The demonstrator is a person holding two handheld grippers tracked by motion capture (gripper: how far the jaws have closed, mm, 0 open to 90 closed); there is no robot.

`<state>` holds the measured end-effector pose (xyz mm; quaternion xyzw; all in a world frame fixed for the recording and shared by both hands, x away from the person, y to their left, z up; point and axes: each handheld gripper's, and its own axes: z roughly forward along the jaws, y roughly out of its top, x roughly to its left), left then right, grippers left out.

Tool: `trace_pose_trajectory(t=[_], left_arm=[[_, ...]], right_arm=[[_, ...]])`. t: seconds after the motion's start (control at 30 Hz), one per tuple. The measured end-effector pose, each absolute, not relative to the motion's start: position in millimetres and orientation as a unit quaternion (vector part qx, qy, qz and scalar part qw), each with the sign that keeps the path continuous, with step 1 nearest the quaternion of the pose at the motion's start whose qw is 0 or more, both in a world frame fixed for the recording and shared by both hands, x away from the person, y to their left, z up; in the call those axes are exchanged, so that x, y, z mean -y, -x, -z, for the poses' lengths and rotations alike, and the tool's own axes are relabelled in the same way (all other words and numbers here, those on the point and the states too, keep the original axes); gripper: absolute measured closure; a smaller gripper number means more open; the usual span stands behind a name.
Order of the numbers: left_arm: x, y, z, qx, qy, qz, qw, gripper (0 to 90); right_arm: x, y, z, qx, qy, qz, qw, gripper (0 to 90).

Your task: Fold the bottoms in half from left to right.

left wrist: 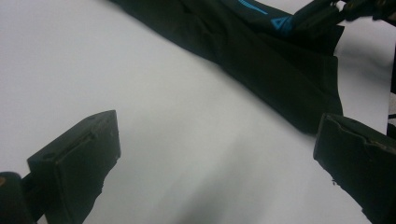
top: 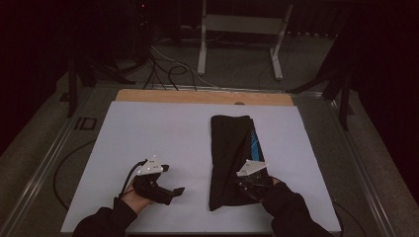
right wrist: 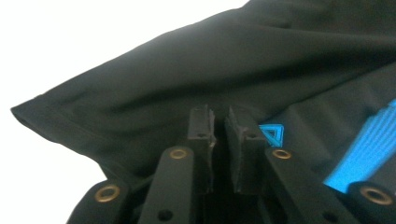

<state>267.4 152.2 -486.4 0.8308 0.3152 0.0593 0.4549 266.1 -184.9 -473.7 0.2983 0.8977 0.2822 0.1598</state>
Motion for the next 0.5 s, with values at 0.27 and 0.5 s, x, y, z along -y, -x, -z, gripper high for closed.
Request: trace_pose_trajectory(t=[0.27, 0.5], left_arm=[[-153, -269, 487, -0.319, -0.827, -0.062, 0.459, 1.1], [-154, -270, 488, -0.318, -0.826, -0.061, 0.461, 1.1]], right_arm=[[211, -257, 458, -0.871, -0.33, -0.302, 0.202, 82.8], [234, -244, 451, -0.849, -0.361, -0.318, 0.218, 83.0]])
